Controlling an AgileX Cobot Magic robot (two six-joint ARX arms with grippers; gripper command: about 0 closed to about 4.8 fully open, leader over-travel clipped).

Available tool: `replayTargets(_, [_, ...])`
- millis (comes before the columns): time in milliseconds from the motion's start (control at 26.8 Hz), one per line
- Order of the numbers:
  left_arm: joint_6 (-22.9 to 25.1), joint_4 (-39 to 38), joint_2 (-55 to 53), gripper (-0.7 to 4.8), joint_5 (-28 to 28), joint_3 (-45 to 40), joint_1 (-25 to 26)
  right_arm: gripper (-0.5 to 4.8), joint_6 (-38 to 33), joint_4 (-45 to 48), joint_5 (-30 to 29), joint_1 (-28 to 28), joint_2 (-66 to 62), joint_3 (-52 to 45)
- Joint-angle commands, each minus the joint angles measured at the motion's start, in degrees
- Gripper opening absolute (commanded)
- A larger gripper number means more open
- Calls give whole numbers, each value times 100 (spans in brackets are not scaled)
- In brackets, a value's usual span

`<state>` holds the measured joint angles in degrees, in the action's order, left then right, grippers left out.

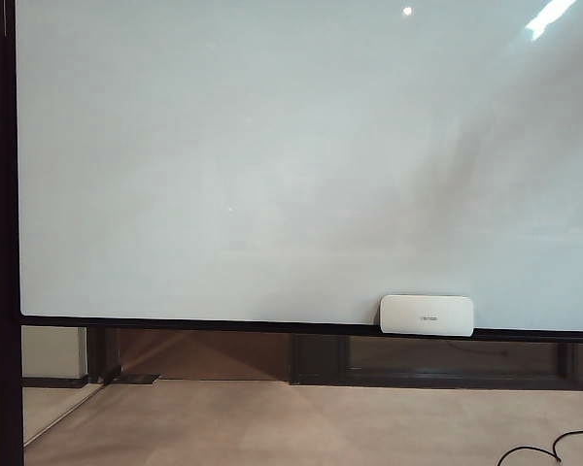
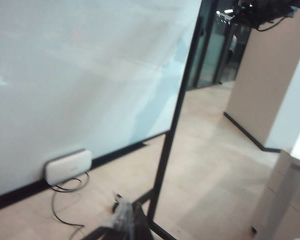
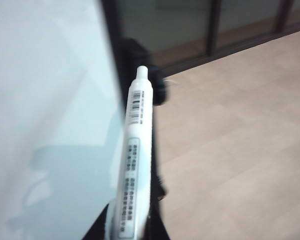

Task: Reach to the right to find the marker pen, pick it up, and write the number 20 on the whiteboard.

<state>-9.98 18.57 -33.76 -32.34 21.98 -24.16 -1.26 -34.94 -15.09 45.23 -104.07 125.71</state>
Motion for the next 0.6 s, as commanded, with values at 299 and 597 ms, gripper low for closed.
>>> replayTargets(299, [7, -1648, 1123, -5, 212, 859, 0, -2, -319, -1027, -442, -1453, 1161, 31])
replayTargets(597, [118, -2288, 1231, -5, 214, 1534, 0, -1, -201, -798, -914, -3202, 1392, 28])
